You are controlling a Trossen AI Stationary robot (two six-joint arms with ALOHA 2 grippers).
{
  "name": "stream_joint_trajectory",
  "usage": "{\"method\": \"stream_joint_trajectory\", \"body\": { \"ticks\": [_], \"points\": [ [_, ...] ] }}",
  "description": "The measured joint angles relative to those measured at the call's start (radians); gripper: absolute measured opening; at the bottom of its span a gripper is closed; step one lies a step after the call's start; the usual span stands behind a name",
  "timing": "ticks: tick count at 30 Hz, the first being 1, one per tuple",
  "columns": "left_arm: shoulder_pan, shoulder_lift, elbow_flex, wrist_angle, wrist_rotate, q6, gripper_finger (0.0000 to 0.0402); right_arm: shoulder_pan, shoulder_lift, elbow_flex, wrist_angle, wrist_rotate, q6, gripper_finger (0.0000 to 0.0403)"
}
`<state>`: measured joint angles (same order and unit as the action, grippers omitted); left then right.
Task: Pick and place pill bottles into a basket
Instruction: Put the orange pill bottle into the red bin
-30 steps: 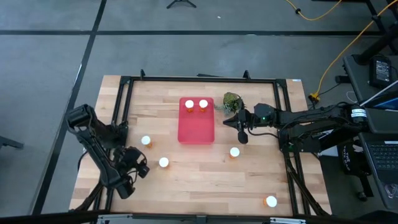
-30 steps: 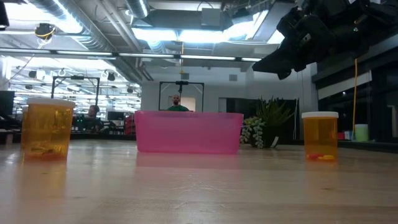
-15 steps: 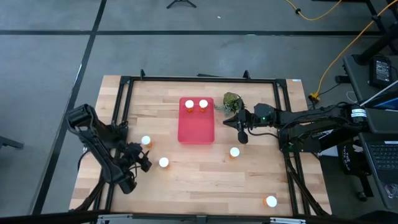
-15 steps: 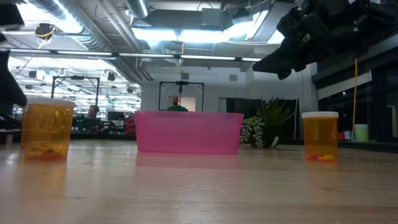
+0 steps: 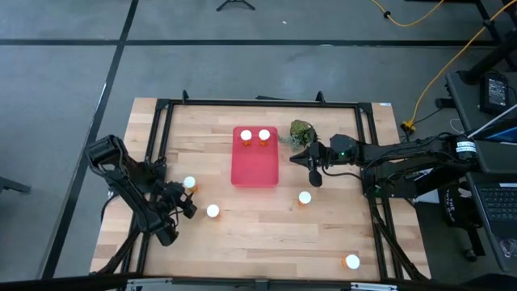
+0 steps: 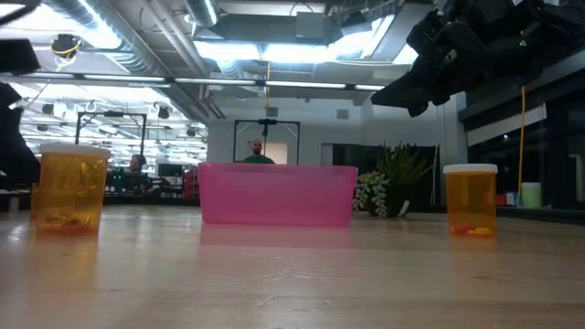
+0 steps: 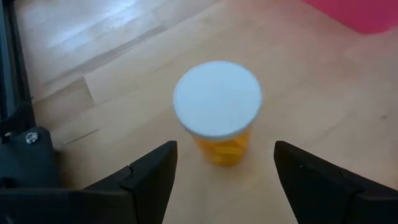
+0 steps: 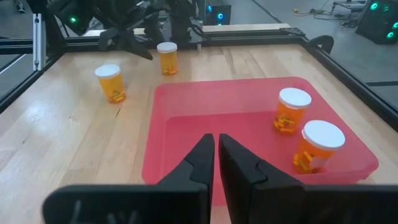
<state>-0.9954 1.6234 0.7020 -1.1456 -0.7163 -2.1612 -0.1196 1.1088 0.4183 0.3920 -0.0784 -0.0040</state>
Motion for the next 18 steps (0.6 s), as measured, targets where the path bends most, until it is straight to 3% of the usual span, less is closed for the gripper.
{"method": "stream_joint_trajectory", "body": {
  "ticks": [5,18],
  "points": [
    [0.024,0.000,-0.059,0.080,-0.033,0.000,0.0262,0.000,0.000,0.000,0.000,0.000,0.000,0.0029],
    [0.069,0.000,-0.082,0.078,-0.128,-0.005,0.0262,0.000,0.000,0.000,0.000,0.000,0.000,0.0029]
  ]
}}
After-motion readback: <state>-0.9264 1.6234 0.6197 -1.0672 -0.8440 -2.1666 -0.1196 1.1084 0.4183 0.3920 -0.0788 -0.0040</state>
